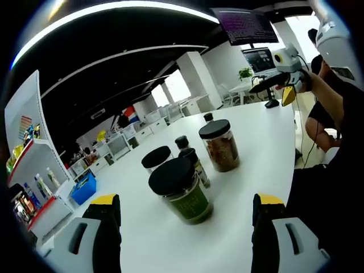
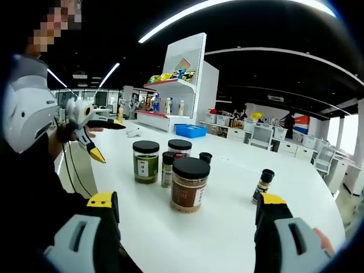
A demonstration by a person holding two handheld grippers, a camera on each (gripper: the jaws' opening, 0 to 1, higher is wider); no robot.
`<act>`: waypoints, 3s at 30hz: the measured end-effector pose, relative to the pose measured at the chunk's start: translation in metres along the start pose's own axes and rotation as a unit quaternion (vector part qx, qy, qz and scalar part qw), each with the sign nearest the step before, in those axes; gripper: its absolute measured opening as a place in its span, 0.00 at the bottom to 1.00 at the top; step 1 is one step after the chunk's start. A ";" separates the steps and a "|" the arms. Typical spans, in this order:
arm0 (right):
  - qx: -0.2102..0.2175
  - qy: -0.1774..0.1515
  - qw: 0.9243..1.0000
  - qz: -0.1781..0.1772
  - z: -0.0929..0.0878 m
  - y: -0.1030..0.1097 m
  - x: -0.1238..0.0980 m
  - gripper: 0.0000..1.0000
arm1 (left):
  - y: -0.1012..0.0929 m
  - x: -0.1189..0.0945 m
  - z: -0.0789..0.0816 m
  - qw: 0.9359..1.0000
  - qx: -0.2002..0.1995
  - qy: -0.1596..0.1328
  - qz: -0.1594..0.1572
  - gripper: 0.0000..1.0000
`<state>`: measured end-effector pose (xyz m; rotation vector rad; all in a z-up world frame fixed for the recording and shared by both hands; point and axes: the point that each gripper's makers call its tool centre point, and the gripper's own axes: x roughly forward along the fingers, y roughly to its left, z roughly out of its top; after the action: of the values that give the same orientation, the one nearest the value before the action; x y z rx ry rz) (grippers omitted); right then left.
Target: Pick up the mixed condiments and ingredients on the table and sort them into separate groups
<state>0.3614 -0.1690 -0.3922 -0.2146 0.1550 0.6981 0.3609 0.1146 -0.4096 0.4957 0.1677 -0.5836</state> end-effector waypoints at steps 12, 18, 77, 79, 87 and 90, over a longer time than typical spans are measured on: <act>-0.008 0.002 1.000 0.003 0.000 0.004 0.002 0.97 | 0.023 0.027 0.028 0.988 -0.105 -0.114 0.014 0.95; -0.008 0.003 1.000 0.000 0.000 0.004 0.001 0.97 | 0.024 0.058 0.017 0.981 -0.139 -0.136 0.014 0.74; -0.013 0.028 0.999 -0.025 -0.010 -0.005 -0.001 0.91 | 0.050 0.062 0.010 0.951 -0.240 -0.187 0.058 0.58; -0.012 0.028 0.999 -0.026 -0.011 -0.006 -0.002 0.91 | 0.055 0.054 0.023 0.949 -0.239 -0.196 0.055 0.58; -0.010 0.022 0.999 -0.026 -0.010 -0.011 0.000 0.91 | 0.085 0.019 0.084 0.942 -0.240 -0.231 0.036 0.57; -0.009 0.020 0.999 -0.023 -0.010 -0.010 0.002 0.91 | 0.101 0.006 0.110 0.943 -0.226 -0.241 0.032 0.57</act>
<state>0.3686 -0.1781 -0.4004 -0.2493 0.1822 0.6494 0.4243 0.1307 -0.2754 -0.0955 -0.1799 -0.5646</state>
